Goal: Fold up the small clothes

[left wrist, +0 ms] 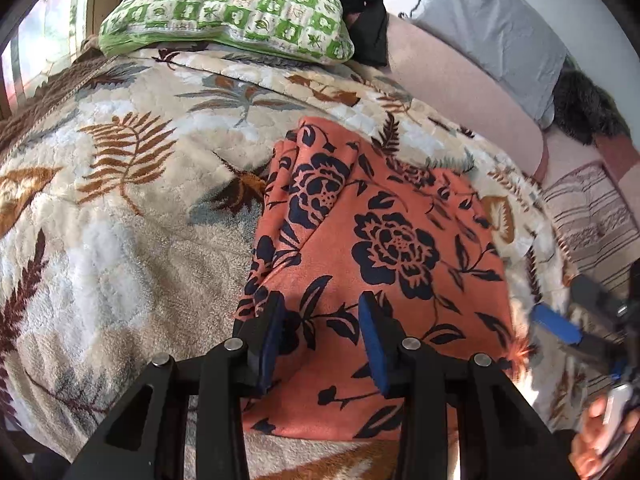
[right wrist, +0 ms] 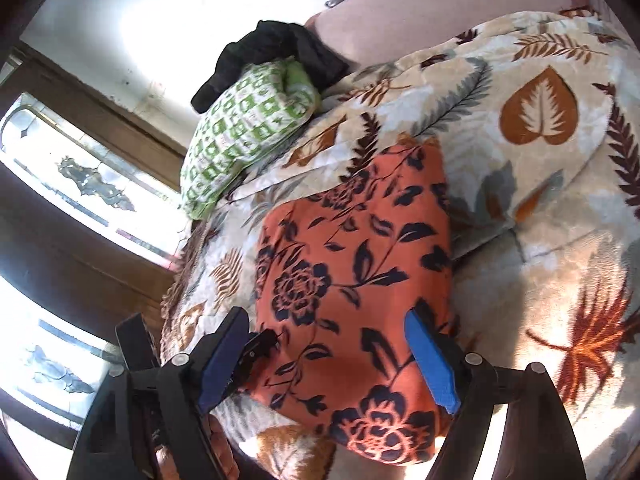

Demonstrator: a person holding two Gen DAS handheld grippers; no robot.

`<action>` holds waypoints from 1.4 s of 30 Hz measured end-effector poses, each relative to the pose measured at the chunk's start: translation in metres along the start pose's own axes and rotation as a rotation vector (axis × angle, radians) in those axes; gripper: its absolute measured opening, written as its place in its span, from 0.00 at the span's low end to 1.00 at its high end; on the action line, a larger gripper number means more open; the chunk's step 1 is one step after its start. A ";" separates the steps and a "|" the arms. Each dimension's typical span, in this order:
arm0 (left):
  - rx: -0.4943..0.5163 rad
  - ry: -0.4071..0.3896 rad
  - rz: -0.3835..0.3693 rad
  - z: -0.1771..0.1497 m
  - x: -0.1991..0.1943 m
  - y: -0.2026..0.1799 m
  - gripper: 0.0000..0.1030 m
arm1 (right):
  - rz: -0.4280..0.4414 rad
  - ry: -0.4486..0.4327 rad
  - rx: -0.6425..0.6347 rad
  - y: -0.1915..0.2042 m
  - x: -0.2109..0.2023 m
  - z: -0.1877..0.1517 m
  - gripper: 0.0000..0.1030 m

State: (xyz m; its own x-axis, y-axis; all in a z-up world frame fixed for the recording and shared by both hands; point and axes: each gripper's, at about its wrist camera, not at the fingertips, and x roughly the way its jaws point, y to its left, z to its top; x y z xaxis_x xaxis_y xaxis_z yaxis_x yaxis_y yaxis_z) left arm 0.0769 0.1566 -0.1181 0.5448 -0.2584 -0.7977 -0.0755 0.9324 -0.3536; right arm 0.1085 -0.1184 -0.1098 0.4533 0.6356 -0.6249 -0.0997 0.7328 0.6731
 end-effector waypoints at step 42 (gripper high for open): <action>-0.283 0.138 -0.058 0.068 0.081 0.048 0.23 | 0.110 0.154 0.017 -0.024 0.045 -0.033 0.82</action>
State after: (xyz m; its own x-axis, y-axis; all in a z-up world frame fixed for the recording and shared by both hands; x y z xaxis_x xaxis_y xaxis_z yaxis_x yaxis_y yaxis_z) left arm 0.1746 0.1972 -0.1664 0.4378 -0.3595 -0.8241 -0.2874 0.8125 -0.5072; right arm 0.1021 -0.0993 -0.1672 0.2995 0.7424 -0.5993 -0.1254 0.6533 0.7466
